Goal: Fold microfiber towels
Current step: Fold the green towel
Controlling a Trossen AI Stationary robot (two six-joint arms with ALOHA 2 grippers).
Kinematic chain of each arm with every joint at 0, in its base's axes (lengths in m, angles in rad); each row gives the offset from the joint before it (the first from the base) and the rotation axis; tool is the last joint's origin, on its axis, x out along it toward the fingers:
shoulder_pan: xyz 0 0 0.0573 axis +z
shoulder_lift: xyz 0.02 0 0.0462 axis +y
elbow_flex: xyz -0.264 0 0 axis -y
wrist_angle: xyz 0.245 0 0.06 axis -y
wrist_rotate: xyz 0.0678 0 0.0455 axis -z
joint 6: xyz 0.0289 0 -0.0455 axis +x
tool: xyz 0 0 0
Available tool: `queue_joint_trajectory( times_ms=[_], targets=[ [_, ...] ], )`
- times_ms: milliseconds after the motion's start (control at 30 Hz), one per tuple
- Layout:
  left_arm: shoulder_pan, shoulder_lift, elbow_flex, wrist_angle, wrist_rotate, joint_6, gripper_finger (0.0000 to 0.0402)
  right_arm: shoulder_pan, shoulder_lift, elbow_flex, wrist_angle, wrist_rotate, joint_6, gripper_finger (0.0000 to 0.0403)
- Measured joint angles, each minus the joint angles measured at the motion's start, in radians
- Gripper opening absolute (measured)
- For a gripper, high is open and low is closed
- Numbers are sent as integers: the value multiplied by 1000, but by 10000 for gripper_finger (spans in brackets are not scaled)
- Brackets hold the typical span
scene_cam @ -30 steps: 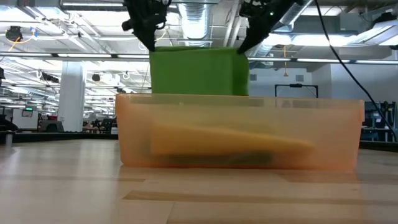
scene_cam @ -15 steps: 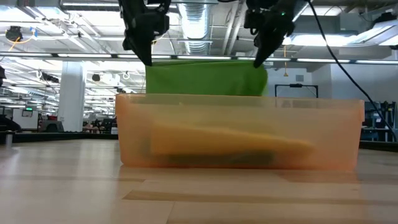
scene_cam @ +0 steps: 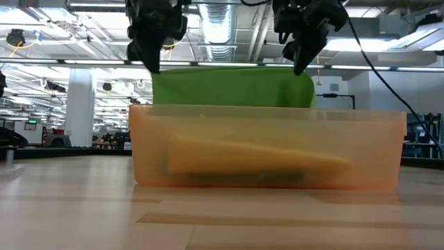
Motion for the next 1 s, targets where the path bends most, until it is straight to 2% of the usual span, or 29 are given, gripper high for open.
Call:
queue_joint_trajectory(
  times_ms=[167, 567, 667, 800, 1000],
  targets=[
    [-29, 0, -91, 89, 79, -71, 0, 2, 8, -83, 12, -74, -9, 2],
    [-72, 0, -244, 302, 192, -183, 0, 54, 7, -274, 120, -98, -28, 2],
    [-74, 0, -276, 336, 176, -228, 0, 44, 8, -282, 152, -87, -28, 2],
    [-69, 0, -301, 339, 84, -296, 0, 19, 8, -281, 214, -11, -42, 2],
    [-36, 0, -311, 324, -6, -361, 0, -25, 38, -283, 326, 48, -112, 2]
  ],
)
